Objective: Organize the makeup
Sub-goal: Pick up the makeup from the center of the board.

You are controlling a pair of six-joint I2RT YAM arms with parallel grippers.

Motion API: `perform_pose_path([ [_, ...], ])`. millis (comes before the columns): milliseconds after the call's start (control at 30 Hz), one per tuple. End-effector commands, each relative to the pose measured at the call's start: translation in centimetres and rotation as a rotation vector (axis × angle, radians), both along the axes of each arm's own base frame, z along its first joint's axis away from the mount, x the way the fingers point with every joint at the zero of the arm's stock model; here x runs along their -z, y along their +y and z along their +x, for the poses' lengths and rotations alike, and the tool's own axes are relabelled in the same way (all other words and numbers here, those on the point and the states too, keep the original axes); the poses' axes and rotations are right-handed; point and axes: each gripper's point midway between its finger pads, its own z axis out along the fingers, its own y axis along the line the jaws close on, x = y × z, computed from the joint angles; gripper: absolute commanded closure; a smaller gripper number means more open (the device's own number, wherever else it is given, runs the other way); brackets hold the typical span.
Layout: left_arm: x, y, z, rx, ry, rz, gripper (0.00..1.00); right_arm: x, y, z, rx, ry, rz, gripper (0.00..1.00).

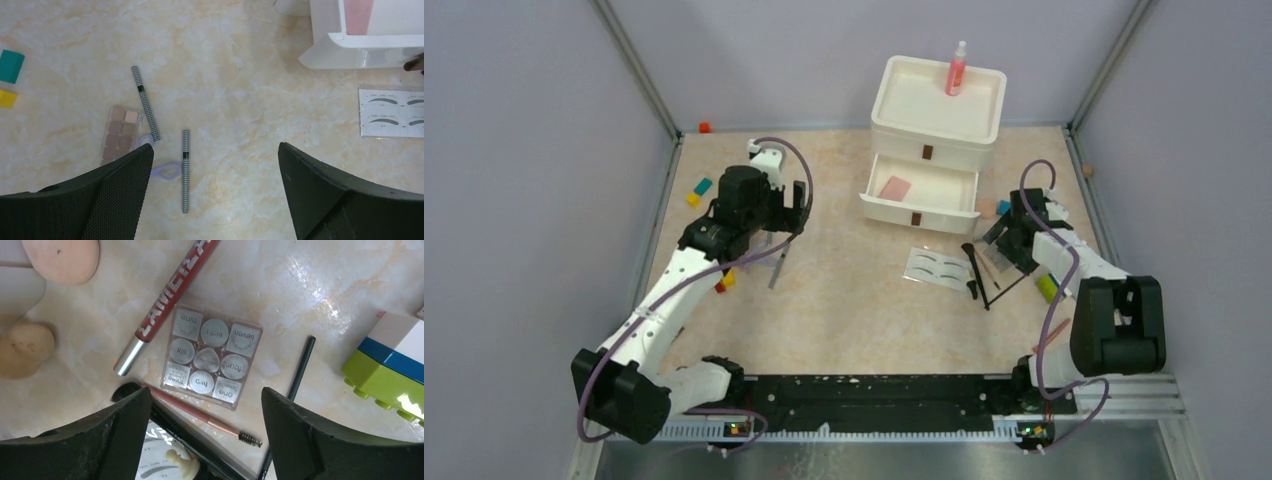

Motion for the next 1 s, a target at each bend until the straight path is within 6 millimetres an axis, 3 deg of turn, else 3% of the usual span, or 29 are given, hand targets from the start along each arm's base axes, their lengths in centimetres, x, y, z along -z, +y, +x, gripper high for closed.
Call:
perform_pose_path([
  [0,-2.2,1.2,0.3,-0.039,-0.104,0.025,0.01,-0.8,-1.1,2.4,0.080,-0.033,-0.017,0.21],
  [567,-2.2,2.0,0.1,-0.061,-0.120,0.043,0.01,2.8,-2.3,3.4,0.096,0.113,-0.090,0.22],
  [700,-2.1,2.1,0.1,-0.064,-0.120,0.044,0.01,3.5,-2.2,3.4,0.079,0.135,-0.089,0.28],
  [833,-2.0,2.1,0.1,-0.061,-0.117,0.043,0.01,2.3,-2.4,3.1,0.089,0.096,-0.096,0.42],
  [967,-1.9,2.0,0.1,-0.056,-0.113,0.042,0.01,-1.0,-2.9,3.1,0.108,-0.034,-0.113,0.52],
])
